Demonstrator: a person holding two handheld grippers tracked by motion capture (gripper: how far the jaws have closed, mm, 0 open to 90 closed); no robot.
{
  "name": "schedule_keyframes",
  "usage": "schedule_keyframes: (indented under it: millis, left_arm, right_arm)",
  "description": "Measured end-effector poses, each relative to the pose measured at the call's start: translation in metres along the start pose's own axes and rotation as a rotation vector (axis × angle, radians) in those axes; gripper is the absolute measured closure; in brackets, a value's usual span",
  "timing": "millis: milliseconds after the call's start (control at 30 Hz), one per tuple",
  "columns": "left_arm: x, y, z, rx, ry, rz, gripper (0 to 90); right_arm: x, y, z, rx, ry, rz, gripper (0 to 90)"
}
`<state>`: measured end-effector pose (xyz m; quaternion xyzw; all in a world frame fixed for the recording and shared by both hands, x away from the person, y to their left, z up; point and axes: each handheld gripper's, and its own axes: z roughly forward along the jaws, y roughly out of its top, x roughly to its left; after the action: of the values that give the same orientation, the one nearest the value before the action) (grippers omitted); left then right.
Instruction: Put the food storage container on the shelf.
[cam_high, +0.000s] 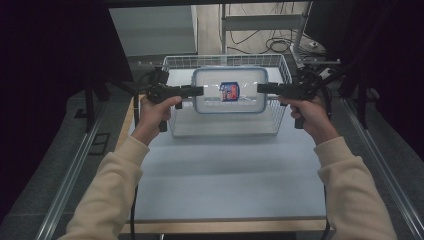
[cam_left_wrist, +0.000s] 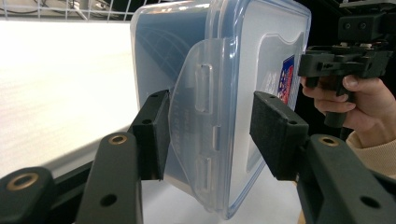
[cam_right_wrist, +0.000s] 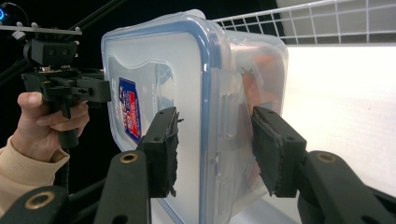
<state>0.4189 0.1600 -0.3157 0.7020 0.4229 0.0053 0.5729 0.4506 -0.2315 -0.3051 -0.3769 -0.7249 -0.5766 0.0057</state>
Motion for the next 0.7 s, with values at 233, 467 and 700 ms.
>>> schedule_keyframes:
  millis: [233,467,700]
  left_arm:
    - [0.011,0.020,0.006,-0.002,-0.003,0.000,49.0]
    - [0.022,0.038,0.014,0.001,0.001,-0.002,49.0]
    - [0.040,0.047,0.025,0.005,-0.004,-0.029,49.0]
  right_arm:
    - [-0.010,0.020,0.007,-0.006,-0.005,0.006,52.3]
    - [-0.022,0.037,0.015,-0.011,-0.005,0.014,52.3]
    - [-0.037,0.044,0.025,-0.003,-0.009,0.045,52.2]
